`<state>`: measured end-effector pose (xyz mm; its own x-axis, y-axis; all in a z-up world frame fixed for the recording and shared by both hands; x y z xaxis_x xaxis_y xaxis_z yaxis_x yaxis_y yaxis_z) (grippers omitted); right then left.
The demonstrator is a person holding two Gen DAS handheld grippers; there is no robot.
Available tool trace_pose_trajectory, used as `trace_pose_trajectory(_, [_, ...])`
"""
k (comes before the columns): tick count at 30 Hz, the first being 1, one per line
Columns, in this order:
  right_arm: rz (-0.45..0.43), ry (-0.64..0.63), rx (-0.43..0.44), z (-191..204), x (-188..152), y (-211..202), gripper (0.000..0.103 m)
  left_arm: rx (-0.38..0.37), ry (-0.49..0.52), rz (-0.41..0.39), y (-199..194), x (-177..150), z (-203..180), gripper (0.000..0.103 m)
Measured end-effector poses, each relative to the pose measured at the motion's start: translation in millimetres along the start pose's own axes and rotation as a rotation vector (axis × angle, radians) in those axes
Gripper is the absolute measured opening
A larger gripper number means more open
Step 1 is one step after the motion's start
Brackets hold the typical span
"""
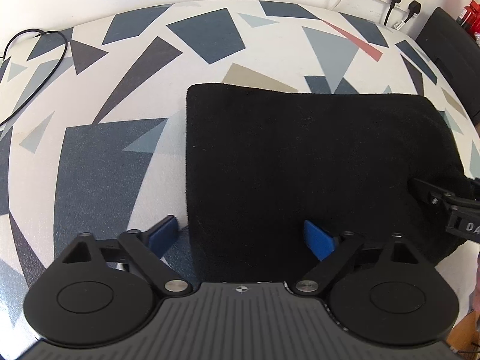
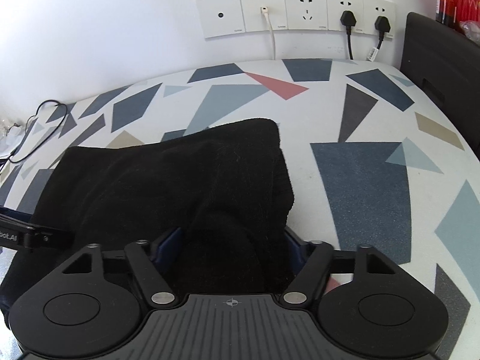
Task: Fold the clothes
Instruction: 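Press and smooth the folded sweatpants square with both open grippers, then grasp the folded sweatpants bundle with both grippers and lift it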
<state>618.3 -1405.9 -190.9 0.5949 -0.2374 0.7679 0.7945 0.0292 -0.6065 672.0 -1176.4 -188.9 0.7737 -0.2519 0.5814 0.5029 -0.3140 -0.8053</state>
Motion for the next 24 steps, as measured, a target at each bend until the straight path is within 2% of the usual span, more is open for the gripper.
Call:
trace_pose_trajectory(1, [0.000,0.004,0.011,3,-1,-1,0.047,-0.013,-0.004,-0.002,-2,0,-4,0.063])
trace_pose_trajectory(3, [-0.003,0.027,0.015,5,-2,-4,0.043,-0.029,-0.015,-0.003,-7,-2,-10,0.039])
trace_pose_trajectory(6, [-0.011,0.054,0.028,6,-5,-8,0.038,-0.014,-0.024,-0.007,-12,-4,-17,0.027])
trace_pose_trajectory(9, [-0.014,0.062,0.053,11,-10,-14,0.035,0.031,-0.036,-0.014,-20,-10,-18,0.025])
trace_pose_trajectory(14, [-0.042,0.036,0.098,24,-16,-32,0.032,0.062,-0.122,-0.053,-48,-22,-6,0.023])
trace_pose_trajectory(19, [-0.086,0.054,0.184,53,-9,-53,0.030,0.111,-0.144,-0.135,-92,-25,14,0.022])
trace_pose_trajectory(24, [-0.139,0.006,0.268,101,13,-69,0.030,0.166,-0.201,-0.228,-141,-26,49,0.022])
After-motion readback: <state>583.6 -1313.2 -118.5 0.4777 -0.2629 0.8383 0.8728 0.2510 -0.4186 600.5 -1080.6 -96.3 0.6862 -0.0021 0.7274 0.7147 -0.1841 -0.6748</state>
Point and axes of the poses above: each gripper's, at about its wrist camera, not at the fingertips, and y roughly the way its jaws point, z to its left, x to its top, the point moved 10 cm from there along y, roughly the way its jaws point, and after that the axes turned 11 degrees about -z, right-handed, at the moved point
